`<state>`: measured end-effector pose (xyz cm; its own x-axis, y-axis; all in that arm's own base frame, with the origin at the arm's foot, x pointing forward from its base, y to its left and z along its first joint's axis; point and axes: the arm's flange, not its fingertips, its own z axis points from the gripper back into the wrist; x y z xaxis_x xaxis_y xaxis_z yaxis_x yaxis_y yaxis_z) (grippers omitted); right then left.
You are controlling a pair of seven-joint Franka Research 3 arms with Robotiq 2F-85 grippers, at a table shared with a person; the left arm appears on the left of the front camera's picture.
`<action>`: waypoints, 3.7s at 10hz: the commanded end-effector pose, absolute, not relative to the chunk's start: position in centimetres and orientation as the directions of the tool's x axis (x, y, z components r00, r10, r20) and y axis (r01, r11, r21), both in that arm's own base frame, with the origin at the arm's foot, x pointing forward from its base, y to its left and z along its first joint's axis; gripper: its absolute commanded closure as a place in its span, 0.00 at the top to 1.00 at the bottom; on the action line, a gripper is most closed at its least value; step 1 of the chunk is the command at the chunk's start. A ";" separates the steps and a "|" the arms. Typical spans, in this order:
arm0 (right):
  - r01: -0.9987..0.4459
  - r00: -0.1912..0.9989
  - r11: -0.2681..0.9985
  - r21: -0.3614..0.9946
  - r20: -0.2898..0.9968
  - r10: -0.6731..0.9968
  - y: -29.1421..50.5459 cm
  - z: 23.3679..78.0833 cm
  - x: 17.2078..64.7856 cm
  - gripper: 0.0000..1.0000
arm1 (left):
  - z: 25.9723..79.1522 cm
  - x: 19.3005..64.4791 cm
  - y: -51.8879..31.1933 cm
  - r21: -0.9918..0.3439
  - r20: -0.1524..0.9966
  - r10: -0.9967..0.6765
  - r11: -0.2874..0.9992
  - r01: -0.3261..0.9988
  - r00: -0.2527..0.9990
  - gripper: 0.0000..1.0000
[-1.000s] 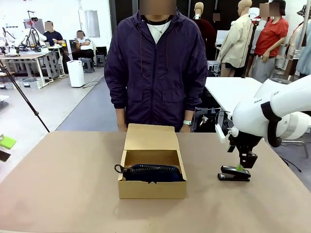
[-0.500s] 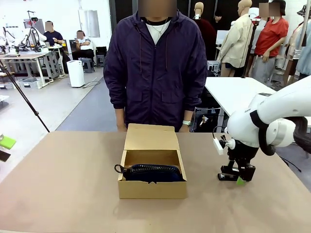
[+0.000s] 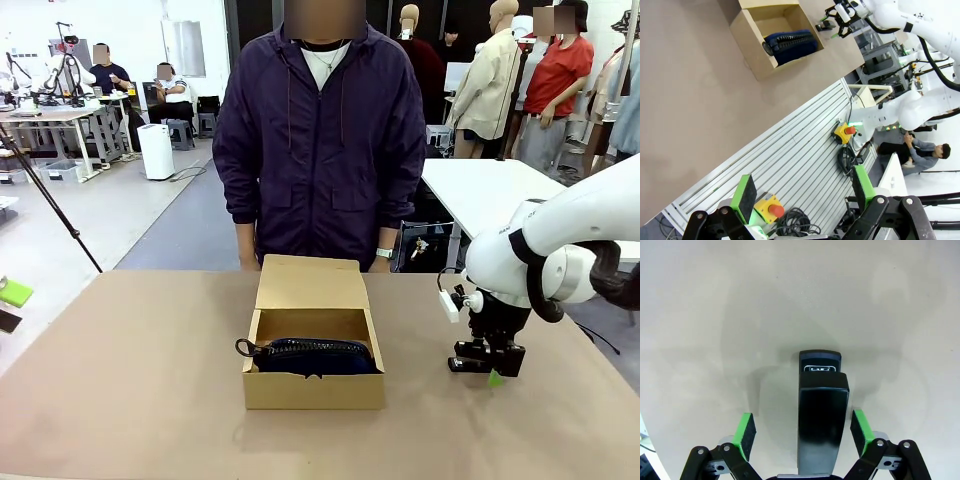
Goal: Pack the items into the box.
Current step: Pick up the item indicated by the person and place it inside the Mailer Box.
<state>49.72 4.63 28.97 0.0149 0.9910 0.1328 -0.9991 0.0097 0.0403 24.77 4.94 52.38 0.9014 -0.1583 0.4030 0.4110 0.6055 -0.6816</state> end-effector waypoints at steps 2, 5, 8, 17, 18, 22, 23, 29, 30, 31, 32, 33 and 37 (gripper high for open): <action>-0.998 0.062 0.058 0.034 0.108 0.992 5.0 29.3 50.6 0.00 | 52.2 24.7 5.2 -0.675 0.413 -0.167 0.604 0.424 0.895 1.00; -0.998 0.055 0.051 0.042 0.102 0.993 5.1 29.2 50.5 0.00 | 52.2 24.7 5.2 -0.675 0.413 -0.167 0.604 0.424 0.895 1.00; -0.997 0.053 0.047 0.055 0.103 0.993 5.1 29.1 50.6 0.00 | 52.2 24.7 5.2 -0.675 0.413 -0.167 0.604 0.424 0.895 1.00; -0.996 0.085 0.085 0.018 -0.022 0.996 3.5 44.7 47.8 0.00 | 52.2 24.7 5.2 -0.675 0.413 -0.167 0.604 0.424 0.895 1.00; -0.993 0.117 0.117 -0.006 0.000 0.993 3.1 45.0 48.1 0.00 | 52.2 24.7 5.2 -0.675 0.413 -0.167 0.604 0.424 0.895 1.00; -0.997 0.077 0.077 0.002 0.010 0.997 3.4 45.7 46.9 0.00 | 52.2 24.7 5.2 -0.675 0.413 -0.167 0.604 0.424 0.895 1.00; -0.995 0.102 0.102 -0.008 0.016 0.995 2.8 45.9 47.1 0.00 | 52.2 24.7 5.2 -0.675 0.413 -0.167 0.604 0.424 0.895 1.00; -0.977 0.213 0.212 0.024 0.067 0.975 21.4 47.4 54.3 0.00 | 52.2 24.7 5.2 -0.675 0.413 -0.167 0.604 0.424 0.895 1.00; -0.982 0.188 0.186 0.041 0.065 0.980 25.4 47.4 54.8 0.00 | 52.2 24.7 5.2 -0.675 0.413 -0.167 0.604 0.424 0.895 1.00; -0.987 0.156 0.153 0.038 0.090 0.984 28.8 47.4 54.7 0.00 | 52.2 24.7 5.2 -0.675 0.413 -0.167 0.604 0.424 0.895 1.00; -0.995 0.100 0.097 0.037 0.115 0.988 31.5 47.5 54.1 0.00 | 52.2 24.7 5.2 -0.675 0.413 -0.167 0.604 0.424 0.895 1.00; -0.997 0.056 0.048 0.058 0.143 0.988 33.8 47.3 53.2 0.00 | 52.2 24.7 5.2 -0.675 0.413 -0.167 0.604 0.424 0.895 1.00; -0.993 0.064 0.052 0.108 0.114 0.991 39.7 42.2 50.3 0.00 | 52.2 24.7 5.2 -0.675 0.413 -0.167 0.604 0.424 0.895 1.00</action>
